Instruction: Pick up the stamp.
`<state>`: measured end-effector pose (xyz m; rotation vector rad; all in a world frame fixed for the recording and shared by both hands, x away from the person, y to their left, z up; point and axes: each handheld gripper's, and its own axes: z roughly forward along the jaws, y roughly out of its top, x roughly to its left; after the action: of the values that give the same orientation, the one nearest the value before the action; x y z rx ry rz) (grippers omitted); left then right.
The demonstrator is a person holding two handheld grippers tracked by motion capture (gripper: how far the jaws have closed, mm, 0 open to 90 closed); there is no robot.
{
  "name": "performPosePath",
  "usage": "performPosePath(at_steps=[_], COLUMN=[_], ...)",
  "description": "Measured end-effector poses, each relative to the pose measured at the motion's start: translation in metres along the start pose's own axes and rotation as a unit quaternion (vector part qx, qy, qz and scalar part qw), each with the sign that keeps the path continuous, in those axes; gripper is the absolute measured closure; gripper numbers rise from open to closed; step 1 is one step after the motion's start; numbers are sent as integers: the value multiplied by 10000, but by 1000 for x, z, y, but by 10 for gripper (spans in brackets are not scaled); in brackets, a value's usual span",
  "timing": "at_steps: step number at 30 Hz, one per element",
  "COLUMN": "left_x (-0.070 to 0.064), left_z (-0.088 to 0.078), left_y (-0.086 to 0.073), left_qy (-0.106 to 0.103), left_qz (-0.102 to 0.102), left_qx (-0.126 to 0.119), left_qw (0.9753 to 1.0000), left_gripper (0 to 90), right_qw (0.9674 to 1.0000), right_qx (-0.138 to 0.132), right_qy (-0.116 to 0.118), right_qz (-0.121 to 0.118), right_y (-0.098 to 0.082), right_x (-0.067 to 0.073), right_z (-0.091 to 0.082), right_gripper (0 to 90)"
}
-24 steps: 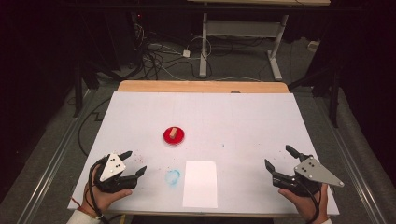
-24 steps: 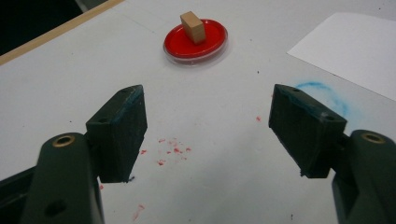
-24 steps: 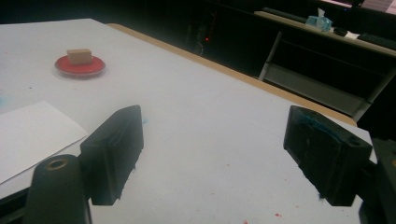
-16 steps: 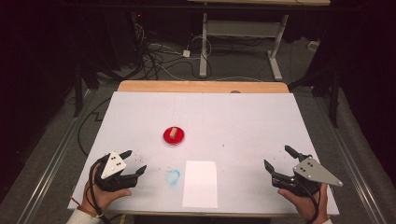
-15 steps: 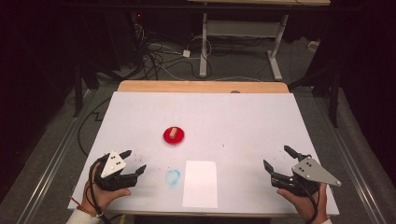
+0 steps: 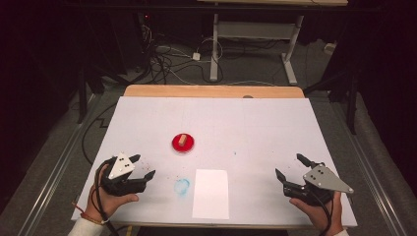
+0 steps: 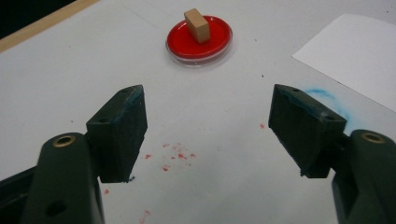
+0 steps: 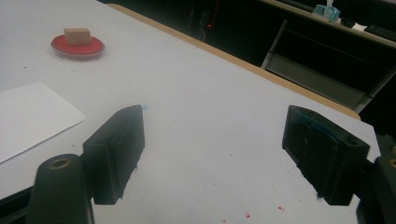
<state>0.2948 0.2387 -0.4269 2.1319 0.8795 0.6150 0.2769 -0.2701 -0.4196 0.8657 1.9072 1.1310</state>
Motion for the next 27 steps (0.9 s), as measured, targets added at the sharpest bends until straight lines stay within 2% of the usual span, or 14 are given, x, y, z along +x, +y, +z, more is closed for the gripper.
performPosePath(at_steps=[3,9,13,15,19,24,27], left_x=[2,8,11,12,11,11,10], left_z=[0,4,7,8,13,22,27], left_y=[5,16,27,32,40,48,53], left_qy=[40,41,15,-13,-59,-139,-99], left_qz=[63,49,31,24,91,89,109], left_qx=[55,145,164,92,151,333,438], left_qw=[10000,9999,9999,10000,9998,9993,9989], left_gripper=[273,273,273,274,274,273,273], right_qw=[10000,9999,9999,9999,9999,9999,9998], right_qx=[22,90,107,109,132,141,166], right_qy=[0,-30,-24,-19,-19,-7,-5], right_qz=[-13,-37,-37,-30,-36,-66,-73], right_y=[0,0,-1,-1,-1,-1,-1], right_x=[0,0,0,0,0,1,1], right_z=[0,2,3,3,3,3,4], right_gripper=[219,222,225,225,225,229,230])
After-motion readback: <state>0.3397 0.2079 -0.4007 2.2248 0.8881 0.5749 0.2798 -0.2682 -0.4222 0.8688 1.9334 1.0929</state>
